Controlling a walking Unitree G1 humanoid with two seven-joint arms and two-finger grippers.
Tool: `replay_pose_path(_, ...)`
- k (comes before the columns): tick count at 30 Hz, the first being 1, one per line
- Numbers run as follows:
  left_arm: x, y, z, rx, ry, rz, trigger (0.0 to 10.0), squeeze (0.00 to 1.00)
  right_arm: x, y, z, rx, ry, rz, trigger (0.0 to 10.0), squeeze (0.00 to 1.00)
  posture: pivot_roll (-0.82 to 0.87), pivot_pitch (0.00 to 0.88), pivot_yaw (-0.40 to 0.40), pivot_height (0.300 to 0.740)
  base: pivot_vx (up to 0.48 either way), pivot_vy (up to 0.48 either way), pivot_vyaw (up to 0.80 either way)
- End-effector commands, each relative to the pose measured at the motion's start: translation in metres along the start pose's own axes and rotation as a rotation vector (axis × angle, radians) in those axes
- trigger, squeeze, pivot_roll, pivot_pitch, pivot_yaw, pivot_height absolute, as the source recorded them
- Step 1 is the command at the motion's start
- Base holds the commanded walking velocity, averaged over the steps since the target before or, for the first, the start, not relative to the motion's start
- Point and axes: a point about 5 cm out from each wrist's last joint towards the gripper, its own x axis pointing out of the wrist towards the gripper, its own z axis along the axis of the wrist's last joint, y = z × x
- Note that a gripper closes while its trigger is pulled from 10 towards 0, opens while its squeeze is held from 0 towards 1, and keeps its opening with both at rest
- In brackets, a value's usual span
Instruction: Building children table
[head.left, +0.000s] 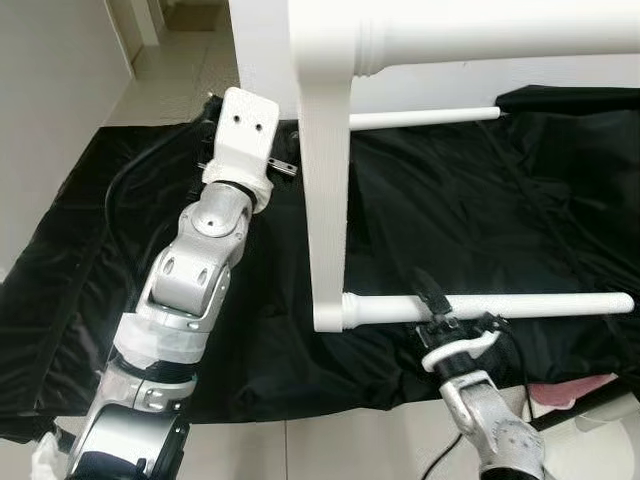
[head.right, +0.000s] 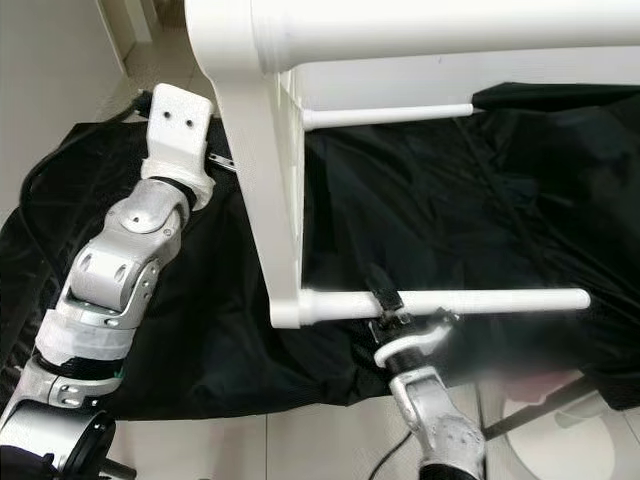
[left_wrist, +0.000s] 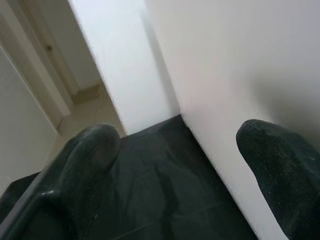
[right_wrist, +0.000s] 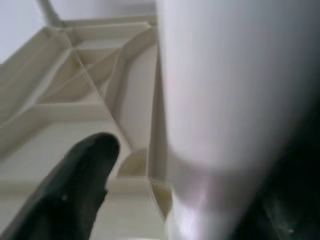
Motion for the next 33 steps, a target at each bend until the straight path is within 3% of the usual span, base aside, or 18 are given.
replay_pose_path(1, 0.003, 0.009, 0.001, 0.013, 0.013, 0.157, 10.0, 0.0, -0.019, -0.019, -0.015, 0.085, 0.006, -0.104, 10.0, 0.0, 0.03, 0.093, 0.024, 0.74, 0.0, 0.0, 0.0)
replay_pose_path(3, 0.003, 0.009, 0.001, 0.013, 0.013, 0.157, 10.0, 0.0, -0.019, -0.019, -0.015, 0.085, 0.006, -0.104, 10.0, 0.0, 0.03, 0.093, 0.024, 0.74, 0.0, 0.0, 0.0)
replay_pose_path(7, 0.008, 0.007, 0.004, 0.015, 0.012, 0.149, 10.0, 0.0, -0.045, -0.011, -0.007, 0.048, 0.007, -0.104, 10.0, 0.0, 0.01, 0.099, 0.033, 0.74, 0.0, 0.0, 0.0)
replay_pose_path(16, 0.01, 0.004, 0.005, 0.014, 0.008, 0.137, 10.0, 0.0, -0.063, -0.009, -0.005, 0.014, 0.017, -0.105, 10.0, 0.0, 0.0, 0.1, 0.042, 0.74, 0.0, 0.0, 0.0)
replay_pose_path(17, 0.012, 0.004, 0.005, 0.012, 0.01, 0.131, 10.0, 0.0, -0.078, -0.006, -0.004, -0.013, 0.031, -0.092, 10.0, 0.0, -0.01, 0.103, 0.05, 0.74, 0.0, 0.0, 0.0)
replay_pose_path(21, 0.013, 0.003, 0.005, 0.01, 0.012, 0.127, 10.0, 0.0, -0.092, 0.002, -0.003, -0.052, 0.04, -0.034, 10.0, 0.0, -0.01, 0.103, 0.052, 0.74, 0.0, 0.0, 0.0)
replay_pose_path(28, 0.014, 0.003, 0.004, 0.009, 0.016, 0.124, 10.0, 0.0, -0.103, 0.02, 0.0, -0.081, 0.025, 0.1, 10.0, 0.0, -0.02, 0.109, 0.066, 0.74, 0.0, 0.0, 0.0)
replay_pose_path(33, 0.015, 0.0, 0.002, 0.013, 0.02, 0.113, 10.0, 0.0, -0.091, 0.043, 0.008, -0.144, -0.024, 0.247, 10.0, 0.0, -0.02, 0.108, 0.074, 0.74, 0.0, 0.0, 0.0)
